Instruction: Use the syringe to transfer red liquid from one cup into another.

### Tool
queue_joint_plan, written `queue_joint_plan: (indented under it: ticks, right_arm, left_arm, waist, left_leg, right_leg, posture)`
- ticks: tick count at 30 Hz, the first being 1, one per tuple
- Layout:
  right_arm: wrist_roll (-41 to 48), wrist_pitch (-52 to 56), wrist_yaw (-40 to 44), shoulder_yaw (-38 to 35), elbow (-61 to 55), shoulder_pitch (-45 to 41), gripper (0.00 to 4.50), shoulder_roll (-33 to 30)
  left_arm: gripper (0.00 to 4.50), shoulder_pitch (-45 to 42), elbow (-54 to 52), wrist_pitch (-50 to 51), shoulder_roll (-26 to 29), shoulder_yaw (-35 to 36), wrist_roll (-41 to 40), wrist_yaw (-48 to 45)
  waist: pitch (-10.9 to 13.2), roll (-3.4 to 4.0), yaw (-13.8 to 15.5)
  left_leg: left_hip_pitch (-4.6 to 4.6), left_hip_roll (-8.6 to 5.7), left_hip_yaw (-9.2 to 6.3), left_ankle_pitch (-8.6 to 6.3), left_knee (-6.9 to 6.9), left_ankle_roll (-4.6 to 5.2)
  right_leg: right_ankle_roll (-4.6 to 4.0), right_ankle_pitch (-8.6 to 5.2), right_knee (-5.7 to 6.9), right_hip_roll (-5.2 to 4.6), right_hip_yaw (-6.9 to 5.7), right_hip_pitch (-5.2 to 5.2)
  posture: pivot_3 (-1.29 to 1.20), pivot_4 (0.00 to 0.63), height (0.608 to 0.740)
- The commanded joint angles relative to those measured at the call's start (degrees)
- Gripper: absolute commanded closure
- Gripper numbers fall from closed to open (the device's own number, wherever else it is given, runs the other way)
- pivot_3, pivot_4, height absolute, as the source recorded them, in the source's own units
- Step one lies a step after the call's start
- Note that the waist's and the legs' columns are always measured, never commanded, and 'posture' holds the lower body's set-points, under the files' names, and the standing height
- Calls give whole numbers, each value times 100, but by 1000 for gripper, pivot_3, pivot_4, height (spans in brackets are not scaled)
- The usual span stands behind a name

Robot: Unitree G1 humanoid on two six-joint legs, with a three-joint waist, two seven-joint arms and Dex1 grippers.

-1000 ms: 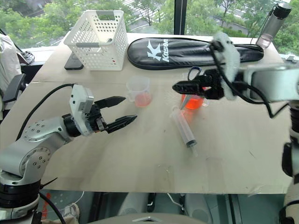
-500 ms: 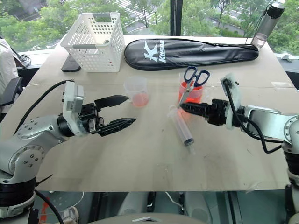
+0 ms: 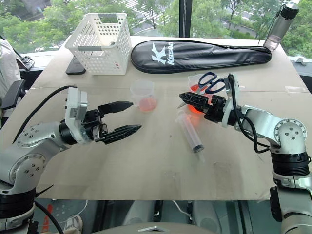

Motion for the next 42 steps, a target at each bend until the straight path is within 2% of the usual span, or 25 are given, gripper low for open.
queue_joint_plan:
  ticks: [1,13,16,22,24,30,35,39,42]
  right_arm:
    - [119,-157,-59,-6,14,-117,0,86]
    - [-841,-473,88,-100,172,-7,0,737]
    - [-1107,-525,159,-136,202,24,627,871]
    - [-1469,-571,379,-275,252,105,3717,1049]
    - [-1484,-542,411,-316,216,118,4421,1075]
    - [-1367,-496,473,-449,24,150,4421,1062]
    - [-818,-523,354,-676,-470,254,4421,927]
    - [60,-853,-32,-1082,-1428,659,4421,680]
    - [200,-1207,-438,-1459,-2262,1298,4421,567]
  left_arm:
    - [28,54,-264,-41,89,242,-89,76]
    - [28,111,-324,-31,223,324,-120,120]
    - [0,85,-304,-30,241,322,-118,114]
    - [0,60,-263,-35,270,318,-118,93]
    - [0,66,-248,-44,273,313,-114,85]
    - [0,64,-202,-83,222,250,-72,81]
    - [0,65,-207,-112,170,196,-51,94]
    - [0,14,-198,-143,101,106,-37,70]
    - [0,-39,-157,-202,47,-22,16,12]
  waist:
    - [0,0,-1]
    - [0,1,-2]
    - [0,1,-3]
    - [0,1,-1]
    - [1,1,-3]
    - [1,2,-6]
    - [1,2,-5]
    - [1,2,15]
    - [1,1,10]
  left_leg:
    - [0,0,0,0,0,0]
    - [1,0,3,0,0,0]
    - [1,0,5,0,-1,0]
    - [2,0,6,0,-1,1]
    - [2,0,7,0,-1,1]
    - [3,0,8,-1,-3,1]
    - [3,1,9,-1,-4,2]
    - [2,1,8,-1,-4,2]
    - [0,0,6,-2,-5,3]
  right_leg:
    - [0,0,0,0,0,0]
    - [1,1,1,0,4,-2]
    - [1,1,1,0,5,-3]
    - [1,1,1,0,5,-3]
    - [1,1,1,0,7,-3]
    - [1,1,1,0,8,-4]
    - [1,1,1,0,9,-4]
    - [1,1,-1,-1,9,-4]
    - [2,0,-3,-2,8,-3]
  posture:
    - [0,150,724]
    - [0,150,724]
    - [0,150,724]
    - [0,150,724]
    - [0,150,724]
    - [0,150,724]
    - [0,150,724]
    - [0,150,724]
    - [0,150,724]
